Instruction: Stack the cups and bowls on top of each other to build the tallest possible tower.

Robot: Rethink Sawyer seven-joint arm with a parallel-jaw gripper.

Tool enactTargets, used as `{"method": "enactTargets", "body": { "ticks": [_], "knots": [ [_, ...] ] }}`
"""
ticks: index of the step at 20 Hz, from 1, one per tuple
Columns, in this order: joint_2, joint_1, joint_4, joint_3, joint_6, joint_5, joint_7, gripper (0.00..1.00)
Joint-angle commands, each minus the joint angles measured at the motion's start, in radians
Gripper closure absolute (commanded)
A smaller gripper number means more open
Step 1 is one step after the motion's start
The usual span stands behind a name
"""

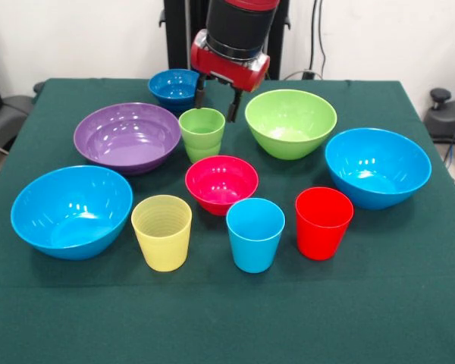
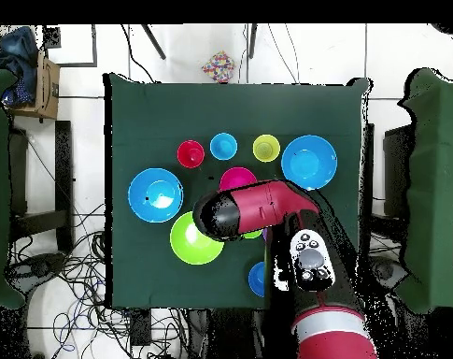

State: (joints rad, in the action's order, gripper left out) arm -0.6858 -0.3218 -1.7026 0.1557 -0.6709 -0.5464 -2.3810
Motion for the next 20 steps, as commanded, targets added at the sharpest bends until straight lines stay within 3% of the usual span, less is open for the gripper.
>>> {"method": "enactTargets", "body": {
  "ticks": [1, 20],
  "knots": [
    [0.062, 0.021, -0.001, 0.071, 0.034, 0.014, 0.028, 0.0],
    [0.157, 0.009, 0.049, 0.064, 0.029, 0.018, 0.03, 0.0]
  ]
}}
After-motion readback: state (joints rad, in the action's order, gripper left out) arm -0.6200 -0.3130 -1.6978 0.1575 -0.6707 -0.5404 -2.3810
